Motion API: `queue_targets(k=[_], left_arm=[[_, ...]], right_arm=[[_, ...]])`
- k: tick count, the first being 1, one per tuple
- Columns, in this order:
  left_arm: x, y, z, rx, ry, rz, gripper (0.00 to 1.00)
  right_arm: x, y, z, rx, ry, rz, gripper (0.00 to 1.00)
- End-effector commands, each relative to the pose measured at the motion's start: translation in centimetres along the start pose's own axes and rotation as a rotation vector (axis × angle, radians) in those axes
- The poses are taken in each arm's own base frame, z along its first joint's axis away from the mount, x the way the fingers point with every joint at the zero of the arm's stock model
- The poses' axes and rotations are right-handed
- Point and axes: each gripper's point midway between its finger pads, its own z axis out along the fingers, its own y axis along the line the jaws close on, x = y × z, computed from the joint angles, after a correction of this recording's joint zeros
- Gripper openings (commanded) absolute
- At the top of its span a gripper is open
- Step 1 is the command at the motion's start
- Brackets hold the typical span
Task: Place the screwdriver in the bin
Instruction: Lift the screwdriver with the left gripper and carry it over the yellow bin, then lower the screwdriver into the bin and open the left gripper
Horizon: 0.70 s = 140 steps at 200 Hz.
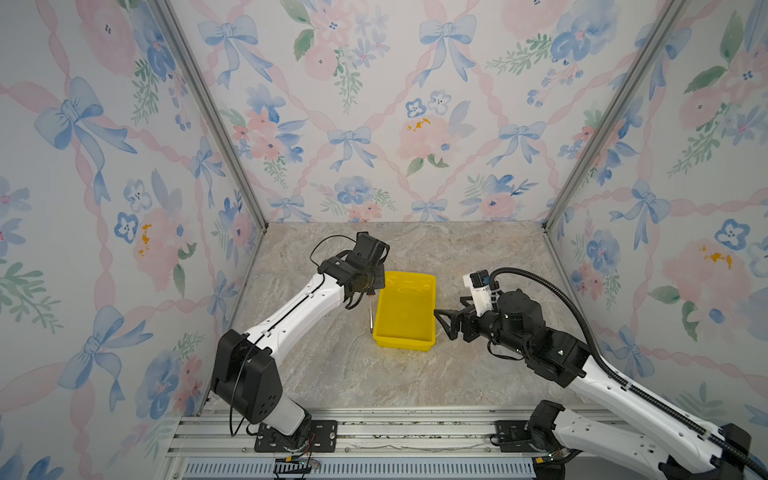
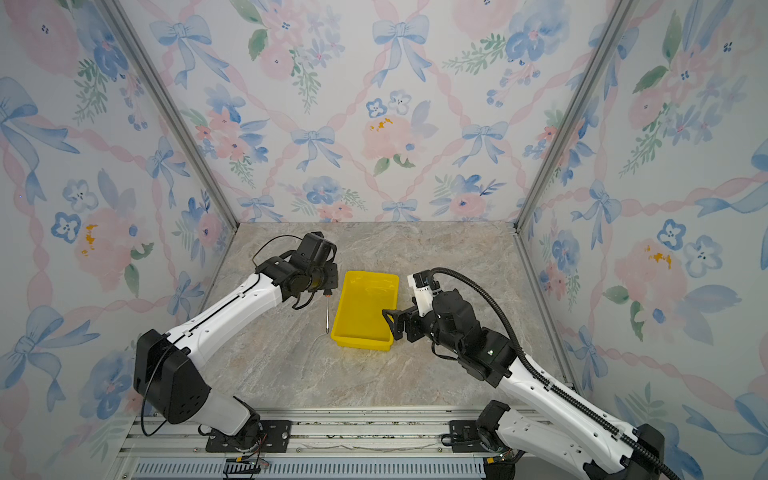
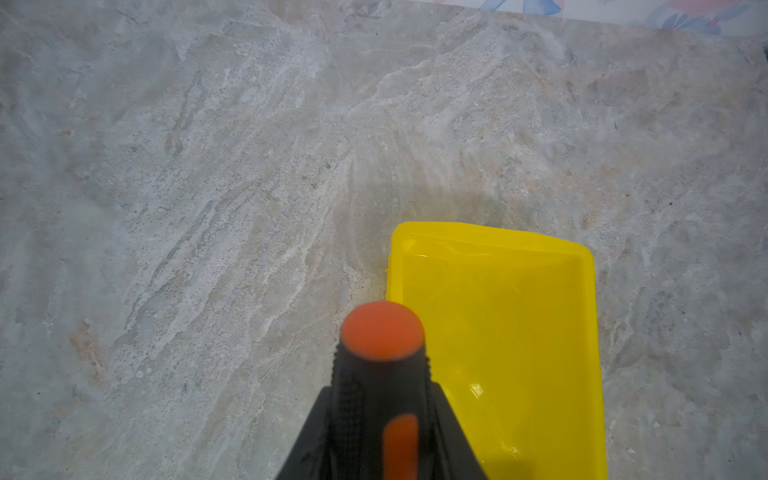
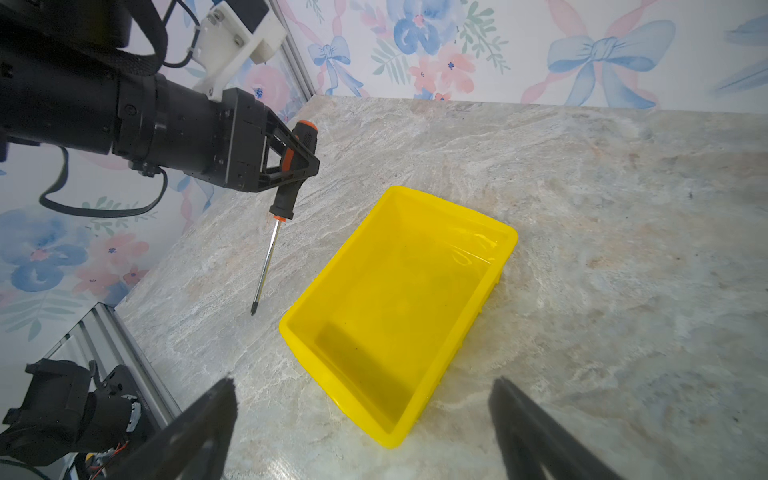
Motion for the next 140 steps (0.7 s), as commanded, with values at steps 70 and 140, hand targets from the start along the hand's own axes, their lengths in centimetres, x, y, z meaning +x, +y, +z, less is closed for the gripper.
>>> queue_targets(k=[70,140], left_arm=[[0.9,-6.8,5.8,0.039,0.099,0.089,0.00],[3.3,-7.9,9.4,0.022,0.175,0.128,0.00]], right_arm=[[3.1,-3.9,-2.5,0.159,0.037,0.052,0.97],[3.0,-5.4,-3.1,0.245,0.023,0.060,0.97]])
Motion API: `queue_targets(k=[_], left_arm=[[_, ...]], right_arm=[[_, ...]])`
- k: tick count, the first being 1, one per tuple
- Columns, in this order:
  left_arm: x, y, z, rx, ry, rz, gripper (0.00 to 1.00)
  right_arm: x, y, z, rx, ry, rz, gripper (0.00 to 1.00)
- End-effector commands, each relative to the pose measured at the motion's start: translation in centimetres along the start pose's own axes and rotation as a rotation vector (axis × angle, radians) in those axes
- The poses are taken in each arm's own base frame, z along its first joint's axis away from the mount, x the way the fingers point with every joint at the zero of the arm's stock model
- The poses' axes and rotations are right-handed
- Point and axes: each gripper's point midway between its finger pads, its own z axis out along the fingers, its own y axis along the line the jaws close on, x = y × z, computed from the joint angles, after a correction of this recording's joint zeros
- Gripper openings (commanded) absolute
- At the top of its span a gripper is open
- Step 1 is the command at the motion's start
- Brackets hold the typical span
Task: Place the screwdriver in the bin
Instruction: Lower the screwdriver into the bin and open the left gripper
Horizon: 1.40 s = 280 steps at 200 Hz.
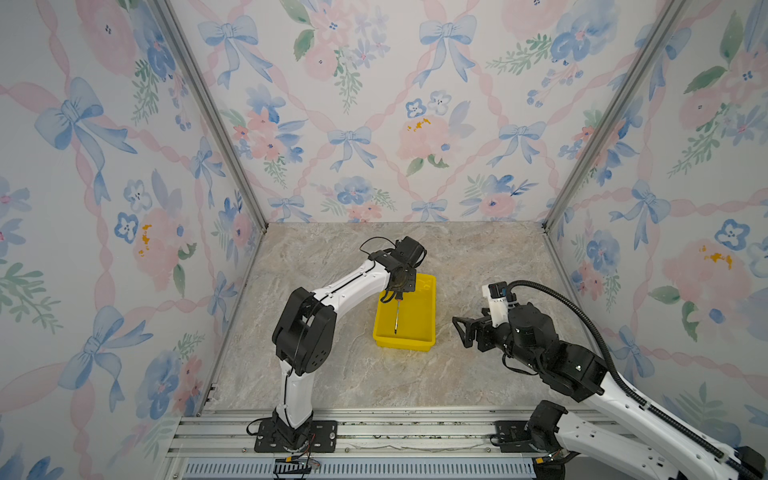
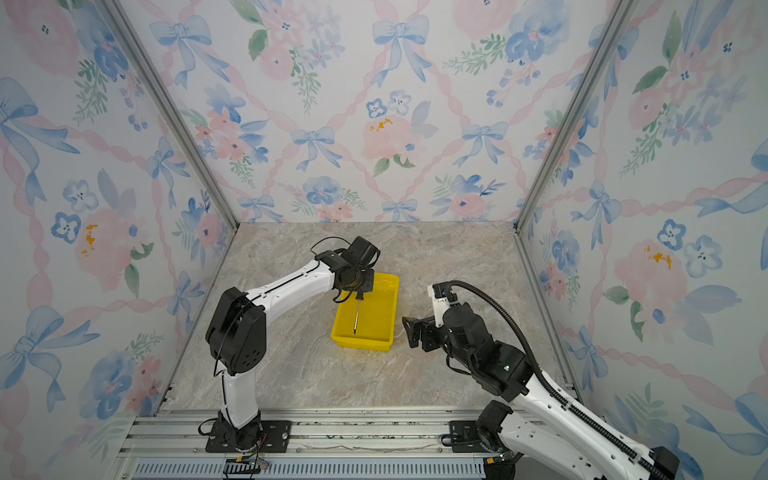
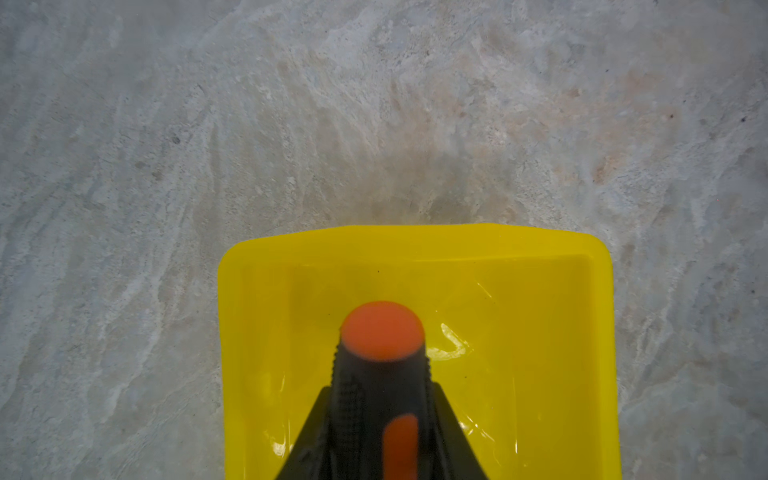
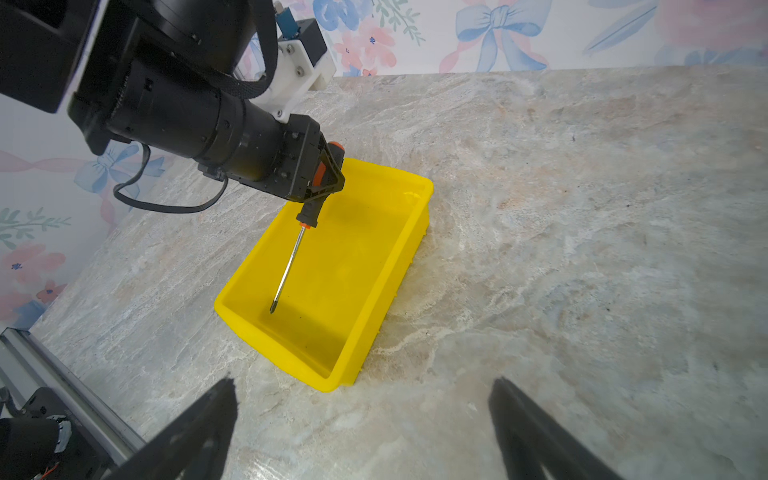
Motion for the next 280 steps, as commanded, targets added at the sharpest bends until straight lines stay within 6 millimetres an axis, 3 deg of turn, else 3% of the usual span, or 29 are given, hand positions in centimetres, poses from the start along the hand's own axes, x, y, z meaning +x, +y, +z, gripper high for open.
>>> queue_targets(k=[1,104,280], left_arm=[[0.0,-0.7,0.3,0.012,0.013,0.013,0.00],[2.8,-1.3,3.1,-0.003,0.095,0.040,0.00],[5.2,-2.3,6.9,-0.028,0.167,0.055,0.03]], right_arm=[[0.3,-1.4,-0.1,0.069,0.005,0.014,0.97],[-0.1,-1.7,0.1,0.091,-0.003,0.029,0.97],[-0.4,-2.5,-1.1,0.114,-0.044,0.045,0.97]])
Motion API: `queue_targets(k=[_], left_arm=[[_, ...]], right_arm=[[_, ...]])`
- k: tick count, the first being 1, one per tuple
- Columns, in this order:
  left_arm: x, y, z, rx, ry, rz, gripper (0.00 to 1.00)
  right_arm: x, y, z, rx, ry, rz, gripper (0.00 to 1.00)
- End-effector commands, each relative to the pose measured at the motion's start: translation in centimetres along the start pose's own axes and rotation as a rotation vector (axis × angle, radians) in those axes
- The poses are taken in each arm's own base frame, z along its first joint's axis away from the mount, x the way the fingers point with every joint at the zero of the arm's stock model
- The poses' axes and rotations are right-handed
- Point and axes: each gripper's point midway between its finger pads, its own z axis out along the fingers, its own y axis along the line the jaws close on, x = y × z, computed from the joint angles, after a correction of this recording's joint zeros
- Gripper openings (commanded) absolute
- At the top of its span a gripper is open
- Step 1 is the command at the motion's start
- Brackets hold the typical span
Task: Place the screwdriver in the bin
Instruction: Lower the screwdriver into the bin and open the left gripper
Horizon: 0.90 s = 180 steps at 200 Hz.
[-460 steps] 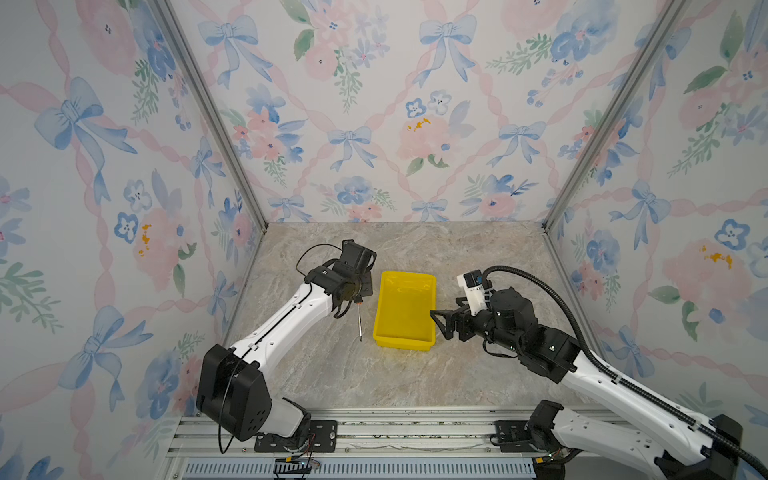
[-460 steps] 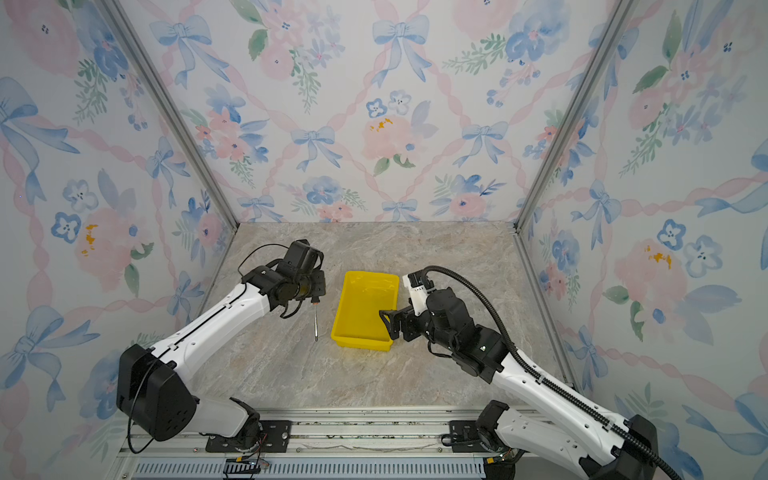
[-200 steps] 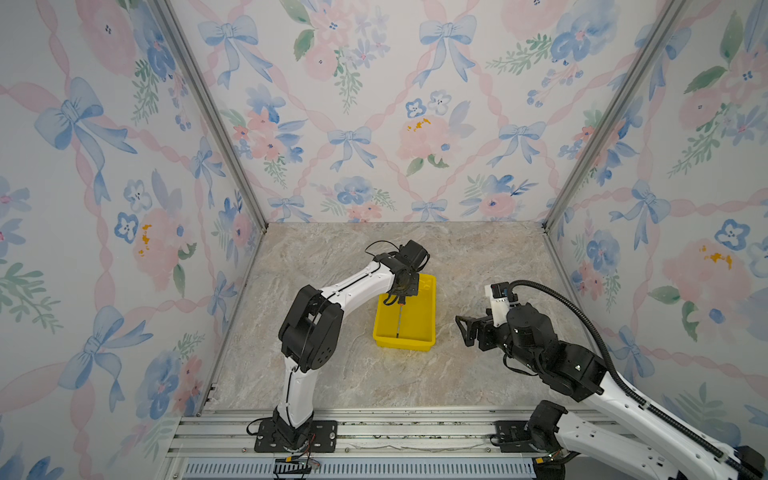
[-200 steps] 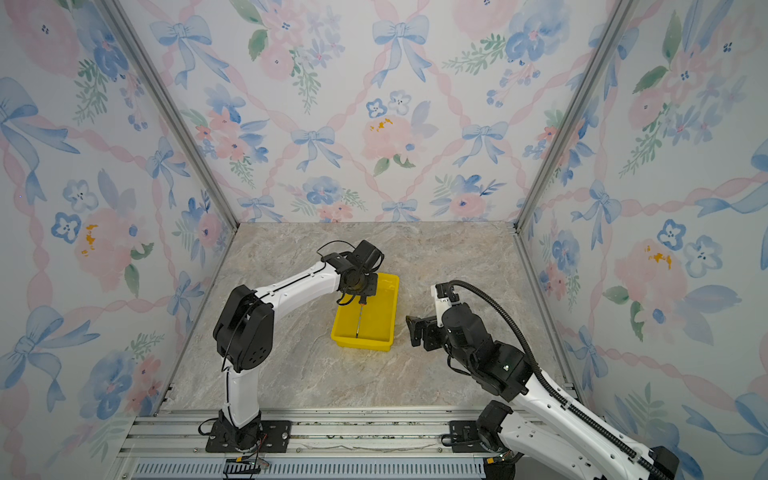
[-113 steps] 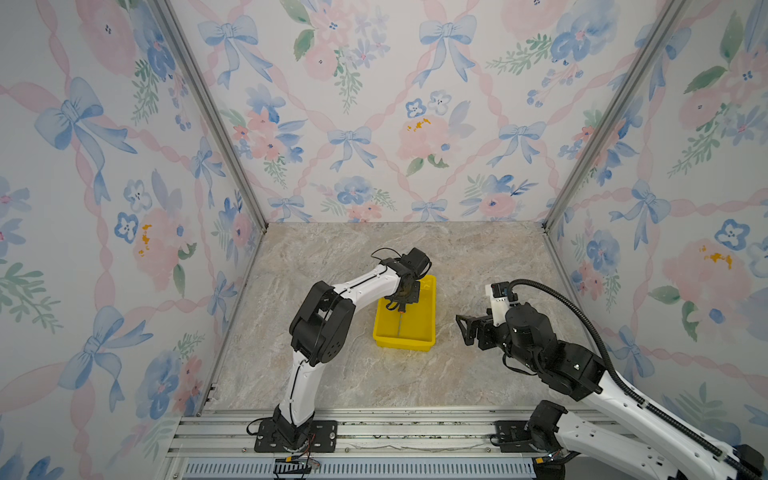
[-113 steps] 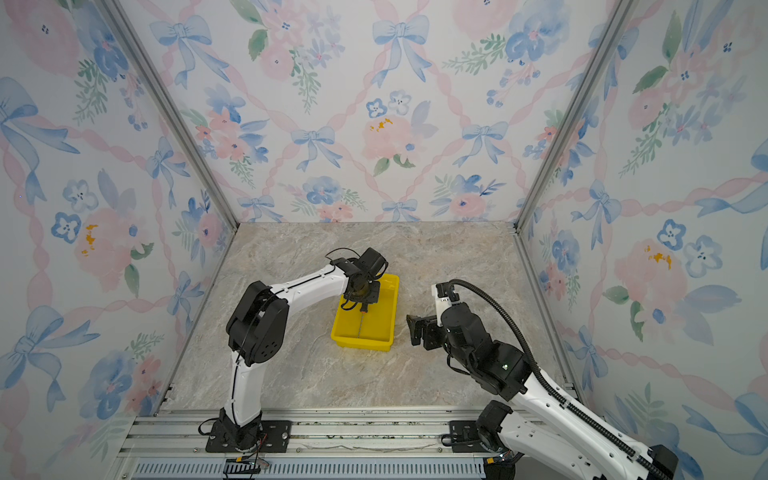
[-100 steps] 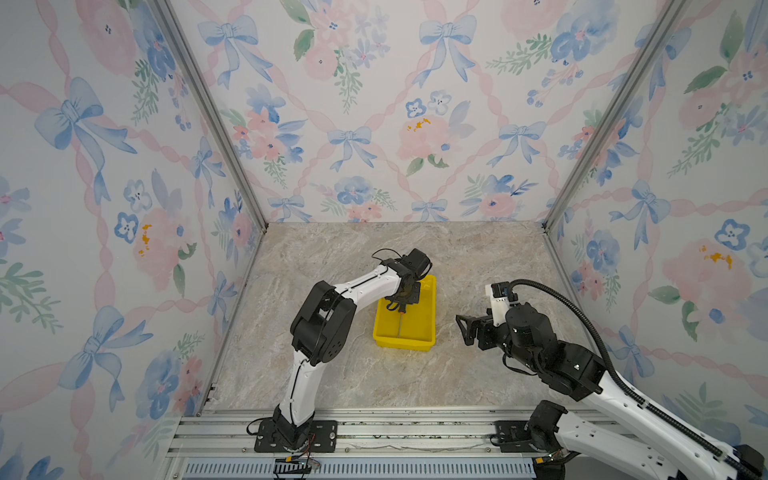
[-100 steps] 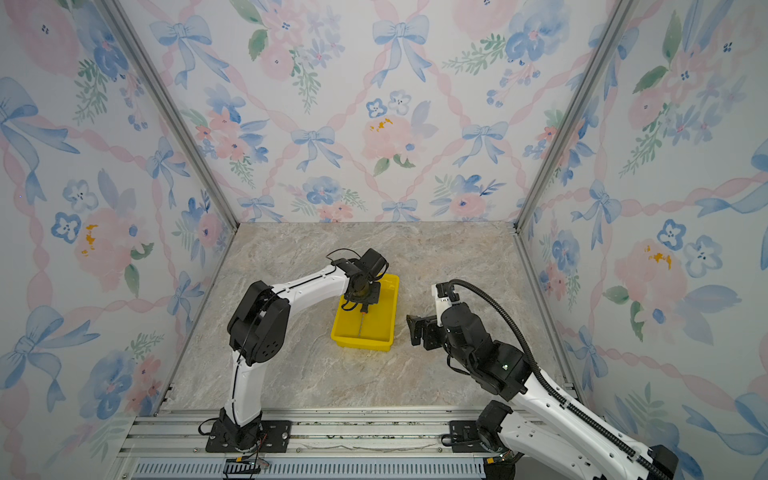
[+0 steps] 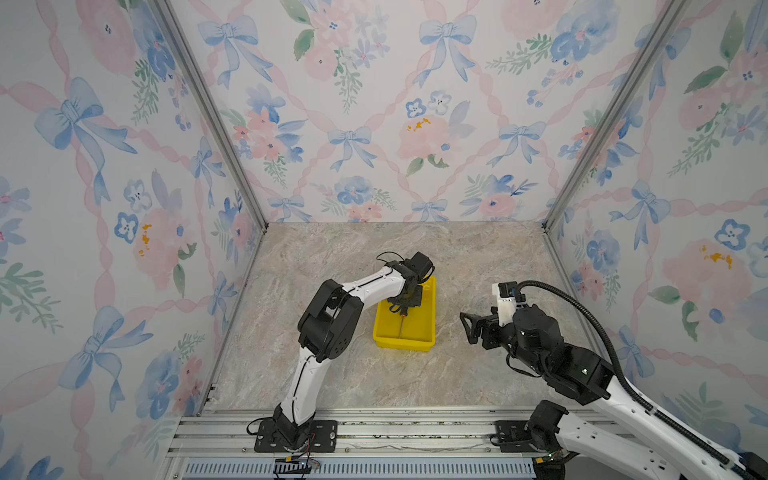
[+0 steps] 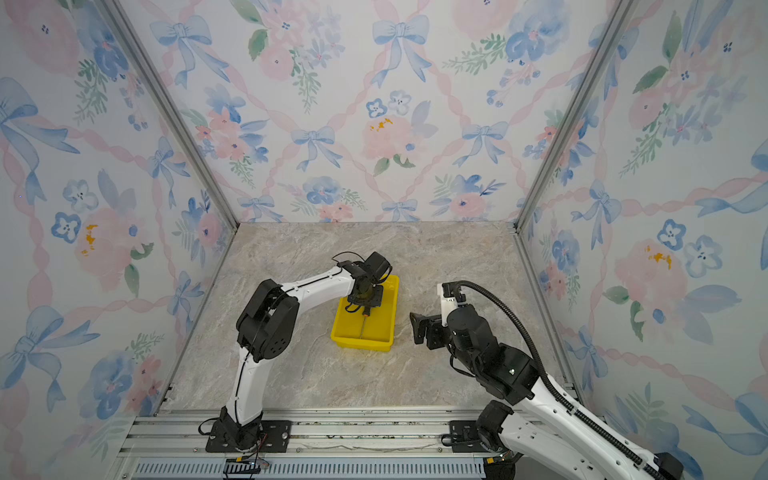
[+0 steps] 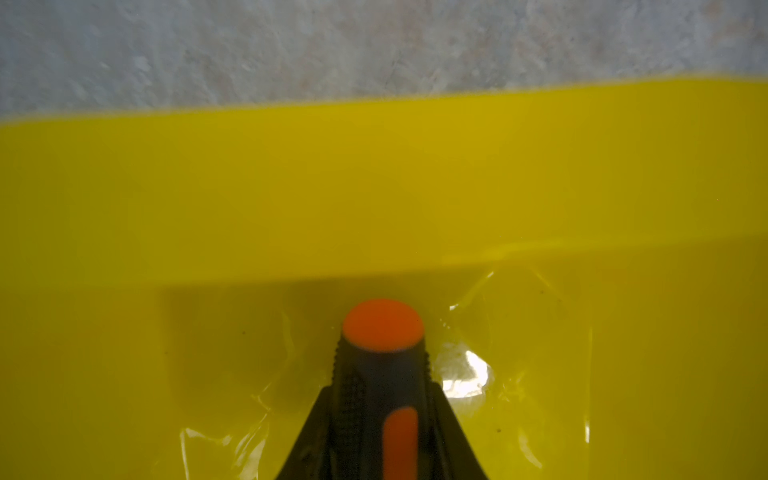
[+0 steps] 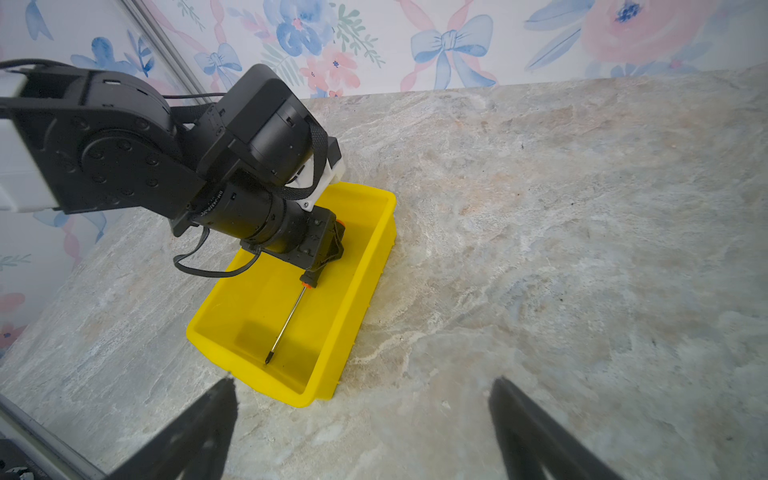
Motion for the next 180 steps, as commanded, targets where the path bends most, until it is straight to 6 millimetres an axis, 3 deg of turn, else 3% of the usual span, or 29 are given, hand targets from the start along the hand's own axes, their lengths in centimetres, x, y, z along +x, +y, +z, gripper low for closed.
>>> queue_targets(k=[1,76,180], left_arm=[[0.2,-0.5,0.4,-0.005,0.008,-0.003,0.03],[0.4,-0.8,0.7,-0.013,0.009,-0.002,0.21],[-0.4,-1.0,-0.5,-0.013,-0.027,0.023,0.35]], right_arm=[[0.3,-0.9,-0.2,0.036,0.007,0.007,0.97],[0.0,-1.1,-0.5,0.045,-0.006,0.010,0.97],[-0.3,-1.1,-0.4,0.047,-0.016,0.018,0.97]])
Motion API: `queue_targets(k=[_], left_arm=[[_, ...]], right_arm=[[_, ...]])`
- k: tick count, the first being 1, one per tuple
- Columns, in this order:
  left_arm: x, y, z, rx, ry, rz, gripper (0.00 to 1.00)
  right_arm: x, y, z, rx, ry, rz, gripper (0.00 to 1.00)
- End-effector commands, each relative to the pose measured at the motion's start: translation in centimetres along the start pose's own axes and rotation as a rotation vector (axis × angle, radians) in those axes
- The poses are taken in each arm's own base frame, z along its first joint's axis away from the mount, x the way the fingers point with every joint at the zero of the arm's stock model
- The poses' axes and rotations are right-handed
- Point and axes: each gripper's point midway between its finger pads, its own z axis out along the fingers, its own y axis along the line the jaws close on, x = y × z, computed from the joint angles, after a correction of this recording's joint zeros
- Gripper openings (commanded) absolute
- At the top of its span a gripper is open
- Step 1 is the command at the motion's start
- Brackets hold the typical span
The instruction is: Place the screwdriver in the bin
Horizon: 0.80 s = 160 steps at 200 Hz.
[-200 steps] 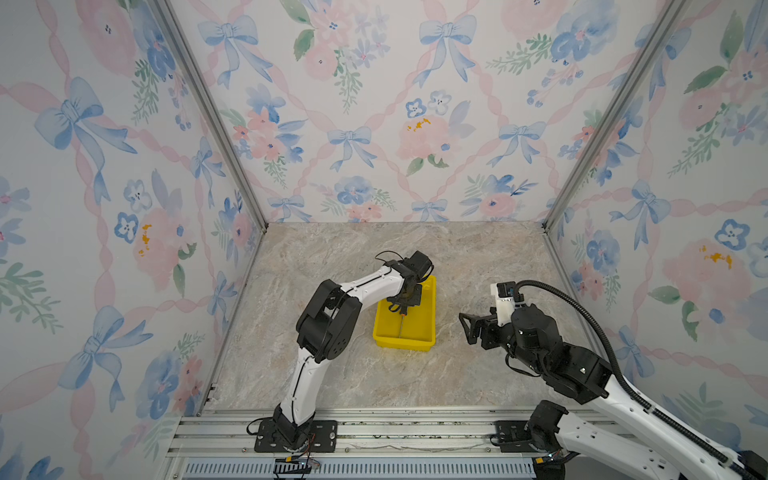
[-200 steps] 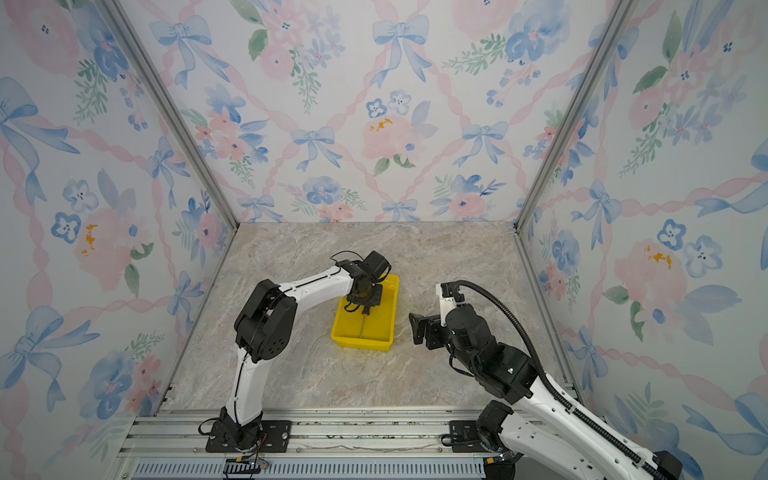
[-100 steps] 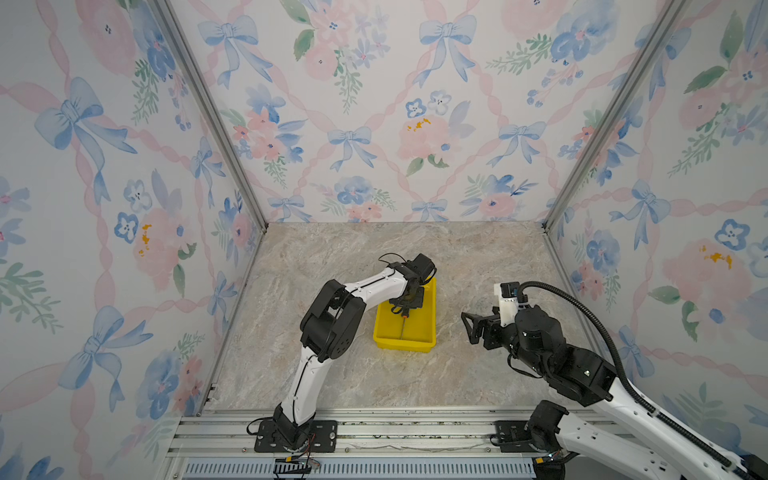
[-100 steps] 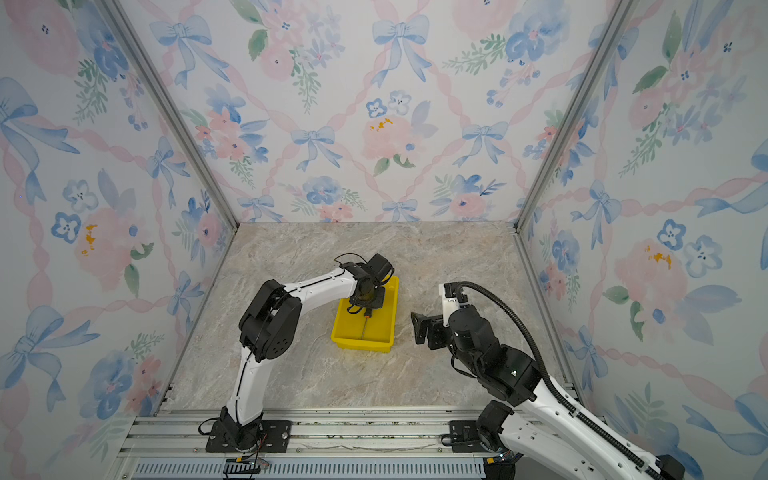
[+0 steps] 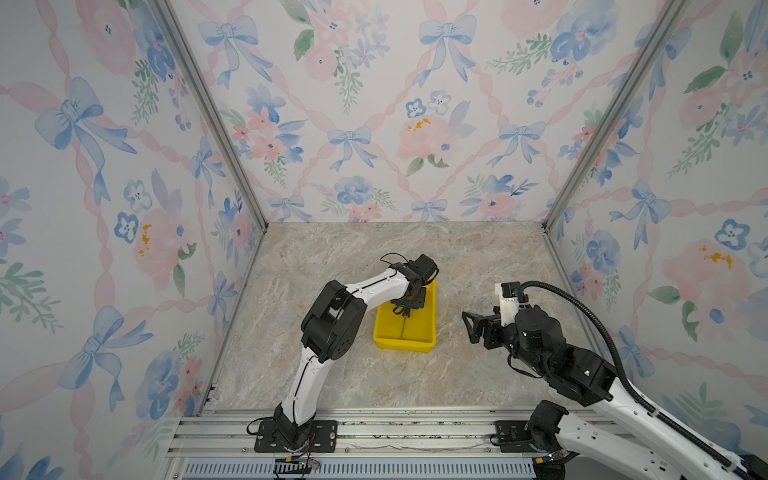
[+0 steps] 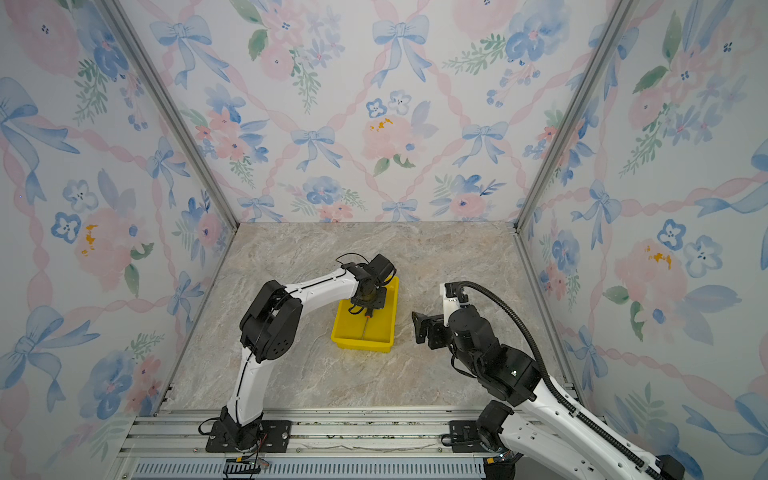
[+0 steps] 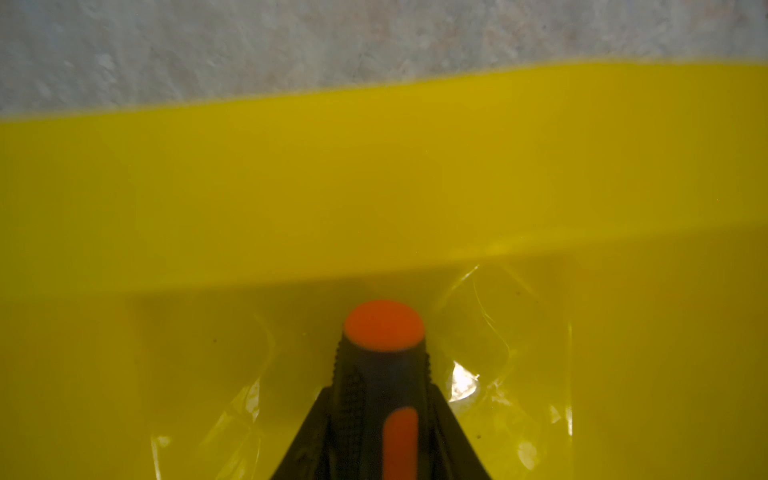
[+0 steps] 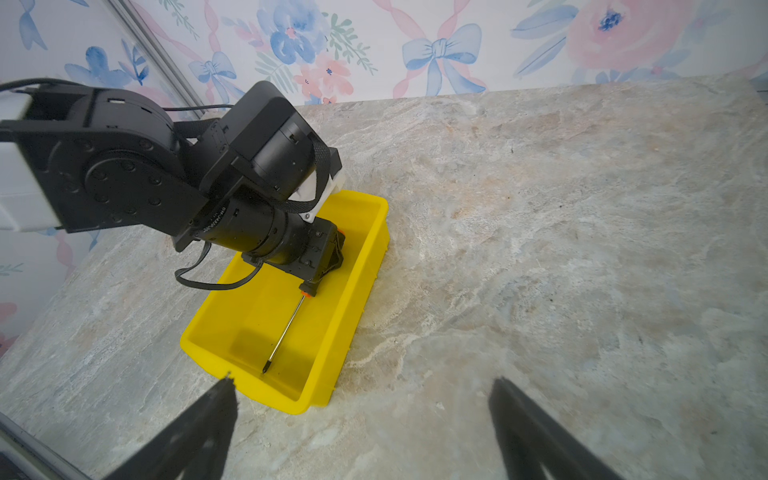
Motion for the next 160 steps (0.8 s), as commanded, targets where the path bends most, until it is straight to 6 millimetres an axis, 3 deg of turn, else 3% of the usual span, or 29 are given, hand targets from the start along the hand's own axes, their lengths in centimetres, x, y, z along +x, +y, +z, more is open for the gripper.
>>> queue_targets(k=[1,22,85,111,160], left_arm=[[-0.6,-0.2,-0.6,-0.008,-0.018,0.009,0.35],[-0.8,-0.2,-1.1,-0.004,-0.028,0.010,0.41],[-2.1,-0.5,-3.3,0.019,-0.079,0.020,0.43],[-2.5,-0.7,-5.7,0.053,-0.110,0.030,0.47],[-2.1,0.7,-11.3,0.091,-0.186,0.031,0.66]], right_arm=[[-0.1,-0.7,-0.1,0.030,-0.001,0.012,0.97],[-0.1,-0.8,-0.2,0.033,-0.002,0.012,0.97],[-0.5,-0.8,-0.4,0.035,-0.012,0.017,0.97],[-0.7,-0.9,-0.6,0.040,-0.016,0.014,0.97],[-0.5,-1.0,-0.5,0.052,0.001,0.004,0.97]])
